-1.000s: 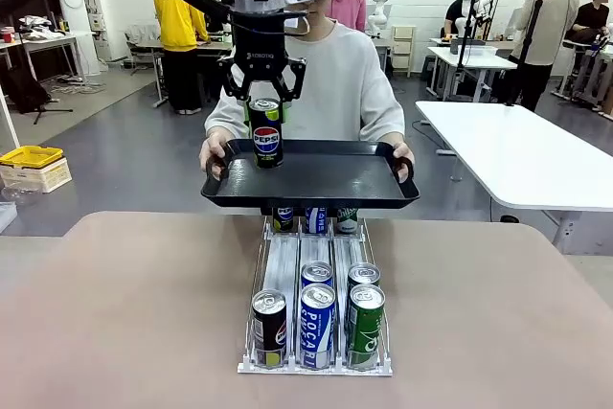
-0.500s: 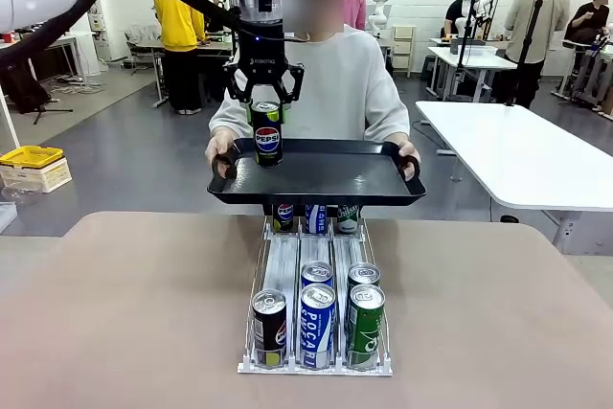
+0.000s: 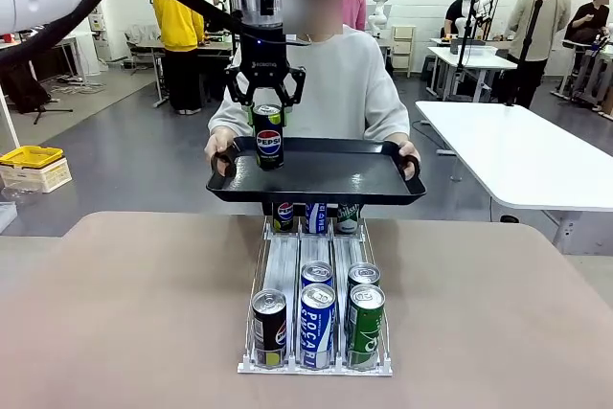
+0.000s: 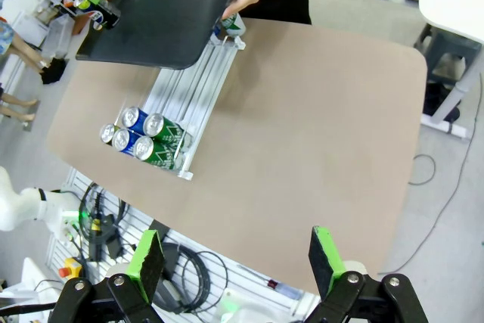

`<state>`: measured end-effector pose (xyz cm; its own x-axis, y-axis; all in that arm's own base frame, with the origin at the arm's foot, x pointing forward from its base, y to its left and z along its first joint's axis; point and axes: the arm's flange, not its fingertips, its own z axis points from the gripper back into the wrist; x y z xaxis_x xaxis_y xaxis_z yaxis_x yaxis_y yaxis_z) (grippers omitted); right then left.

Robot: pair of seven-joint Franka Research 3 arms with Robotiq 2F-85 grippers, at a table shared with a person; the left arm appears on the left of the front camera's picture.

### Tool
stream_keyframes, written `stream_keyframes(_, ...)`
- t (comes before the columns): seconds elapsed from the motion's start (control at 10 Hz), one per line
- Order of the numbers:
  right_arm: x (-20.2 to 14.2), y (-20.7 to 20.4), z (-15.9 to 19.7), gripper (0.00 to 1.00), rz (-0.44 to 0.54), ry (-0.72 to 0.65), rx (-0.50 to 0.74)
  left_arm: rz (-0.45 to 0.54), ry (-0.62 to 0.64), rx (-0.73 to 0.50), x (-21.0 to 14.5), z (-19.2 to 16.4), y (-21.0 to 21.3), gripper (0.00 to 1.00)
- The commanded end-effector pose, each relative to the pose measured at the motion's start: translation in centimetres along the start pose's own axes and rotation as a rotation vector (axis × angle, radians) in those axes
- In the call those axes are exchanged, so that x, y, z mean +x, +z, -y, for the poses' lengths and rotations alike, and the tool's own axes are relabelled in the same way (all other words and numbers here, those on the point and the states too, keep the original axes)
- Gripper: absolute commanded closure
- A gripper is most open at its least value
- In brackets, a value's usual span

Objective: Retrieve and hand over the desired beverage to the person.
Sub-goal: Place the picked can on the Handle tray extended by the person.

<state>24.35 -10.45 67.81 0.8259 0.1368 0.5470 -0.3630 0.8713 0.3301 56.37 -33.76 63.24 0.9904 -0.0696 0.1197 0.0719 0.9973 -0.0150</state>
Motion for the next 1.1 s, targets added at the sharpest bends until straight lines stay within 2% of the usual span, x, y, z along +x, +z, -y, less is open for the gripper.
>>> stream_keyframes(0.0,0.0,-0.2,0.1,0.0,-0.001,0.003,0.01,-0.086,-0.045,-0.023,0.8,0.7,-0.1,0.41)
stream_keyframes(0.1,0.0,-0.2,0.1,0.0,-0.001,0.003,0.01,-0.144,-0.036,-0.02,1.3,0.6,-0.2,0.41)
stream_keyframes(0.3,0.0,-0.2,0.1,0.0,-0.001,0.003,0.01,-0.182,-0.035,-0.009,1.8,0.9,-0.5,0.41)
stream_keyframes(0.5,0.0,-0.2,0.1,0.0,-0.001,0.003,0.01,-0.194,-0.033,0.002,2.1,1.1,-0.9,0.41)
stream_keyframes(0.7,0.0,-0.2,0.1,0.0,-0.001,0.003,0.01,-0.154,-0.046,-0.007,2.0,0.9,-0.9,0.41)
stream_keyframes(0.8,0.0,-0.2,0.1,0.0,-0.001,0.003,0.01,-0.141,-0.057,-0.008,1.9,0.9,-0.8,0.0)
stream_keyframes(1.0,0.0,-0.2,0.1,0.0,-0.001,0.003,0.01,-0.13,-0.06,-0.003,1.8,1.0,-0.6,0.0)
